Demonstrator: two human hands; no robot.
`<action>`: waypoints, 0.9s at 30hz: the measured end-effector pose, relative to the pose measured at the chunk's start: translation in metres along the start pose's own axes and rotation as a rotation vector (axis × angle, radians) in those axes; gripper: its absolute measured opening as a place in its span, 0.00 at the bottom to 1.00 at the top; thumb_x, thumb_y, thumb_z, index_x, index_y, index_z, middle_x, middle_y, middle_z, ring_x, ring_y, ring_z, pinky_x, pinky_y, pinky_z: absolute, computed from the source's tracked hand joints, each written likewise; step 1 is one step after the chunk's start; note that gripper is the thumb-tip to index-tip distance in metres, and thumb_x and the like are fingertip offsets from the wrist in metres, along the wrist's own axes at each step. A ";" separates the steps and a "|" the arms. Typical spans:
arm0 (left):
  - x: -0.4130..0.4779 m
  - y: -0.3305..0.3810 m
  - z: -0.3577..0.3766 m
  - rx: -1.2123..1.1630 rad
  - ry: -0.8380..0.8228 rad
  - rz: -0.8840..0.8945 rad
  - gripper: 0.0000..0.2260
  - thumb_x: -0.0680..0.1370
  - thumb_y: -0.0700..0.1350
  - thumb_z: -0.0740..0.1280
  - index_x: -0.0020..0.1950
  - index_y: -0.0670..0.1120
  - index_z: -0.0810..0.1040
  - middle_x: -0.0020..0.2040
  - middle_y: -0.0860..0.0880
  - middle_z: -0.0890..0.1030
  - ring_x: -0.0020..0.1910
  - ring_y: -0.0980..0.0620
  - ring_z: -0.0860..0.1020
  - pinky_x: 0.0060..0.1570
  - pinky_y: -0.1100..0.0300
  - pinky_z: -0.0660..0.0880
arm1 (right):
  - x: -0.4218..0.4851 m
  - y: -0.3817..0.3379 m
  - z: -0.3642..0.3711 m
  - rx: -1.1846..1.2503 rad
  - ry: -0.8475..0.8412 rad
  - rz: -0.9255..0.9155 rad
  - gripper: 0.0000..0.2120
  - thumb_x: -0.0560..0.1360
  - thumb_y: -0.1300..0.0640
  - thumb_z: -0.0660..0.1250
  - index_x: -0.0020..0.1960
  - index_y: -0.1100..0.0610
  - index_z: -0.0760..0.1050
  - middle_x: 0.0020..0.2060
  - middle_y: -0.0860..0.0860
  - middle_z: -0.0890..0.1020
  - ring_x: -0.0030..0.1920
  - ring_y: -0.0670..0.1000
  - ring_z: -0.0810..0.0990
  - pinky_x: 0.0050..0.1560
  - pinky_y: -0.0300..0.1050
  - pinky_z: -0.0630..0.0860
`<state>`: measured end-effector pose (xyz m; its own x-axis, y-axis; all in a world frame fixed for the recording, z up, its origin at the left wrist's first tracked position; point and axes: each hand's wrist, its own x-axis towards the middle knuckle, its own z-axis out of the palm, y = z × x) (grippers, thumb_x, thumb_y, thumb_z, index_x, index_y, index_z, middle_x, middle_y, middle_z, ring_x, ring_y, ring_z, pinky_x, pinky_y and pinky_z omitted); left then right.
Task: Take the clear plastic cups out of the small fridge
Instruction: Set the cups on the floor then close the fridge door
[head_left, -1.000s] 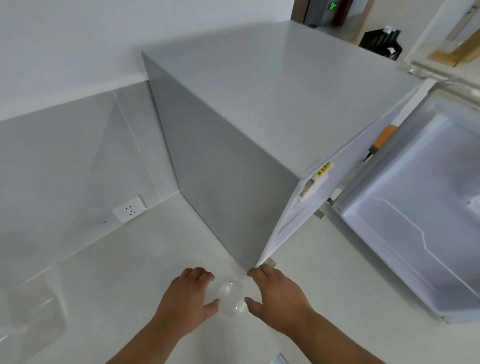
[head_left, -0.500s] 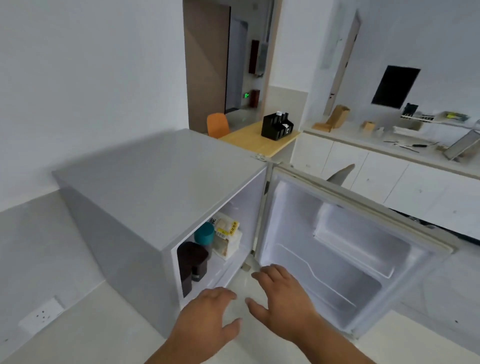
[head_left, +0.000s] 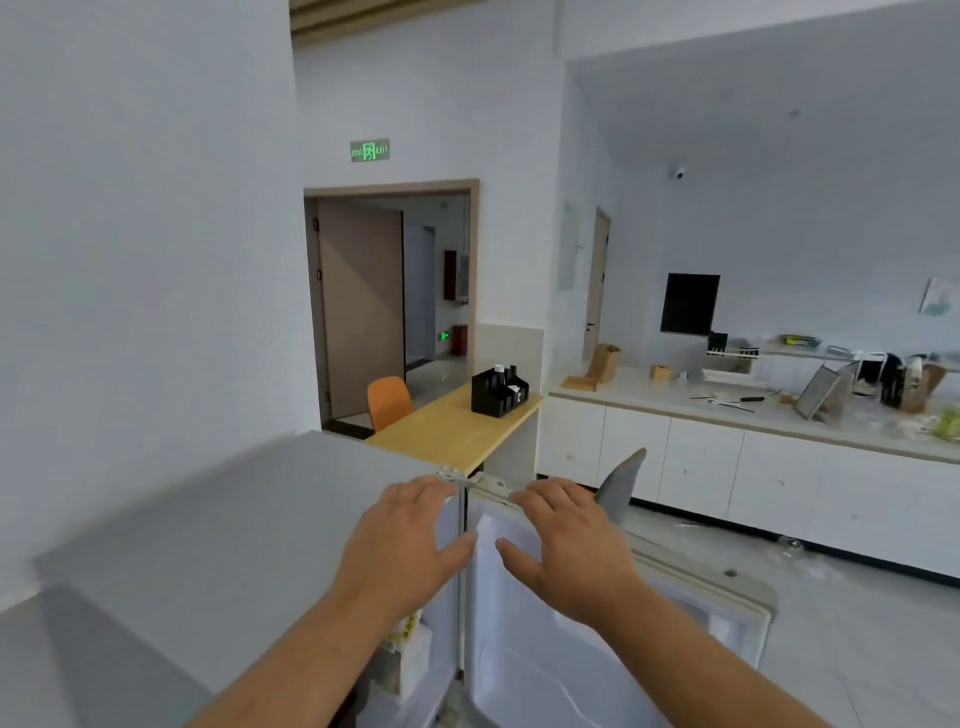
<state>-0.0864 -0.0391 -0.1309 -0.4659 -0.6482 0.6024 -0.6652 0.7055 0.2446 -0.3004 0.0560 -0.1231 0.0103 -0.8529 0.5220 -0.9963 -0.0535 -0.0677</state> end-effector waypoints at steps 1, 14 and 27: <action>0.010 0.001 -0.007 0.015 0.025 0.005 0.29 0.75 0.69 0.60 0.72 0.56 0.71 0.71 0.54 0.76 0.68 0.52 0.71 0.63 0.55 0.72 | 0.007 0.003 -0.008 -0.011 0.029 -0.001 0.31 0.78 0.32 0.55 0.73 0.49 0.71 0.67 0.46 0.75 0.70 0.50 0.67 0.71 0.49 0.66; -0.023 -0.114 -0.004 0.072 -0.218 -0.276 0.20 0.77 0.62 0.60 0.64 0.56 0.79 0.63 0.54 0.82 0.54 0.55 0.78 0.54 0.55 0.75 | -0.046 0.116 0.045 -0.277 -0.353 0.338 0.31 0.82 0.37 0.45 0.82 0.47 0.49 0.81 0.50 0.60 0.75 0.57 0.64 0.74 0.55 0.59; -0.020 -0.113 0.006 0.032 -0.208 -0.280 0.10 0.79 0.54 0.66 0.57 0.54 0.81 0.50 0.52 0.82 0.47 0.52 0.78 0.47 0.52 0.77 | -0.044 0.079 0.025 -0.144 -0.296 0.363 0.18 0.80 0.53 0.55 0.67 0.47 0.74 0.53 0.51 0.77 0.49 0.55 0.76 0.45 0.50 0.75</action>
<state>-0.0053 -0.1080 -0.1746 -0.3698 -0.8620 0.3467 -0.8005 0.4850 0.3521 -0.3771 0.0766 -0.1726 -0.3367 -0.9153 0.2210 -0.9416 0.3291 -0.0715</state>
